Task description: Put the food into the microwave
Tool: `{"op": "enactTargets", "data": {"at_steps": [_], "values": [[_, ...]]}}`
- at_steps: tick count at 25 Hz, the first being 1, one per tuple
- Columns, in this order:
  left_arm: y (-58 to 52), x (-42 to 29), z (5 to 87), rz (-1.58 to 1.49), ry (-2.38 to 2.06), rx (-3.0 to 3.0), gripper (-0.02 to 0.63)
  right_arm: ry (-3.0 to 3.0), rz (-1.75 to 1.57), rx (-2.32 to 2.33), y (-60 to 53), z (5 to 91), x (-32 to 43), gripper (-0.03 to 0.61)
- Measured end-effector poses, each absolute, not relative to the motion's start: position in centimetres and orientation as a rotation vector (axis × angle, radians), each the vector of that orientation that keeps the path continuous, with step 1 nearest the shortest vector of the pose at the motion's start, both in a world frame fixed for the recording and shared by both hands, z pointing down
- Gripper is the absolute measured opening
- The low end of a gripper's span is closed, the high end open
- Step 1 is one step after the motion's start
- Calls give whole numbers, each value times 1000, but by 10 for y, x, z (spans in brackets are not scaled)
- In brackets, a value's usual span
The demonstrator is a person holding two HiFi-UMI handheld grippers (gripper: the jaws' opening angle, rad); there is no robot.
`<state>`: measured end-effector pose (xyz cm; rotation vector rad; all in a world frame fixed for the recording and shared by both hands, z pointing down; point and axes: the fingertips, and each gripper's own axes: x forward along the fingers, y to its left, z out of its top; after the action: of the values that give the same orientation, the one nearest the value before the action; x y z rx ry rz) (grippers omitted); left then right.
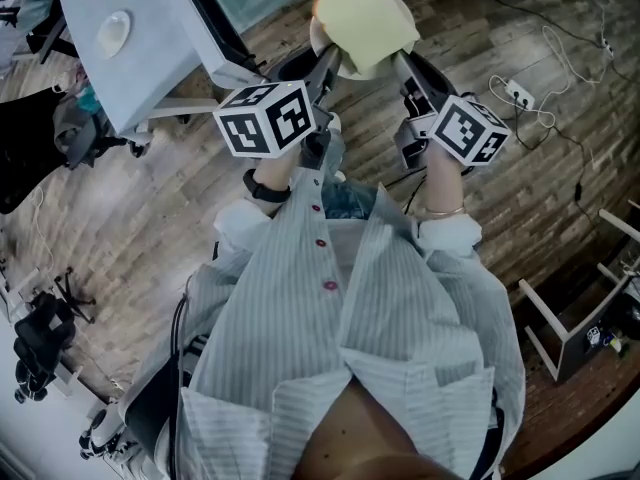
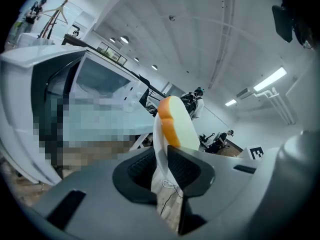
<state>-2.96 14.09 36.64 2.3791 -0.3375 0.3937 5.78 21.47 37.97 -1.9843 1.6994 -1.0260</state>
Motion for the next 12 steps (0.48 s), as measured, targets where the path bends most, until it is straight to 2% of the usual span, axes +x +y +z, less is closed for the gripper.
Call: {"op": "enactTargets", "data": {"at_steps": [12], "values": [[102,-21,369,383,-357,2383,64,1734,-1058,-1978,172,385,68,75]]}}
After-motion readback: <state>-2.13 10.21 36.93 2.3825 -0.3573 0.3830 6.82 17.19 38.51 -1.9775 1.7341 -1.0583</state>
